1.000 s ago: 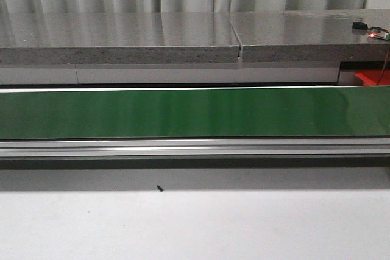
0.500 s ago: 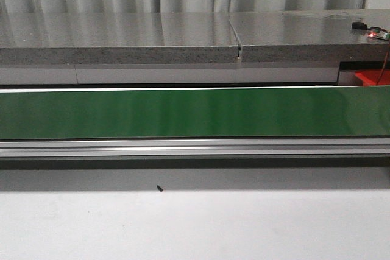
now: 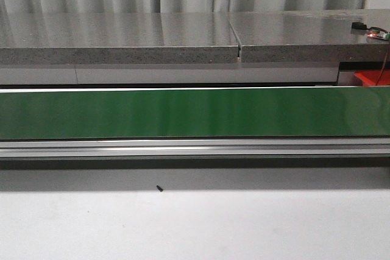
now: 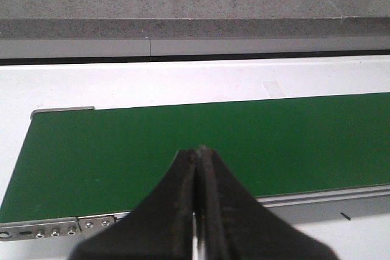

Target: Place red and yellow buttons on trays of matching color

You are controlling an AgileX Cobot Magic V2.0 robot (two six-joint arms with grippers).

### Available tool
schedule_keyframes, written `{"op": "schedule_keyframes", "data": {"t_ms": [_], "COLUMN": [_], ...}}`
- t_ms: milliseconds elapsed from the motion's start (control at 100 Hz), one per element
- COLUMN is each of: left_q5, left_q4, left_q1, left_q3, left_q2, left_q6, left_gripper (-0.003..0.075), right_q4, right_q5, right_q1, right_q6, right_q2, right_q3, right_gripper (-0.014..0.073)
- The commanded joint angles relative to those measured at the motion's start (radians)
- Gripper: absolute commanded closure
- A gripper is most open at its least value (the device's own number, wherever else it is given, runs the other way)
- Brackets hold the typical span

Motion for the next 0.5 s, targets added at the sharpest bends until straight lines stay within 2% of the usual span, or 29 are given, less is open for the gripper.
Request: {"op": "schedule_keyframes", "data": {"t_ms": [0, 350, 490], "left_q5": [-0.067, -0.067, -0.067], "left_q4": [-0.024, -0.024, -0.024], "left_q1": [-0.009, -0.009, -0.009], "left_q3": [-0.027, -0.027, -0.027], "left_q2": [0.002, 0.002, 0.002], "left_q6": [-0.001, -0.001, -0.001], "left_gripper": [0.0741, 0.0741, 0.0741], "right_q4": [-0.011, -0.011, -0.011], "right_q5": [-0.116, -0.129, -0.126], "right_q1": [0.0, 0.0, 0.0], "right_q6": [0.002, 0.002, 0.002], "right_q2": [-0.055, -0.276, -0.292], "right_q3": [0.026, 0.158, 0.176], "right_gripper": [0.0662, 0.0662, 0.0662]}}
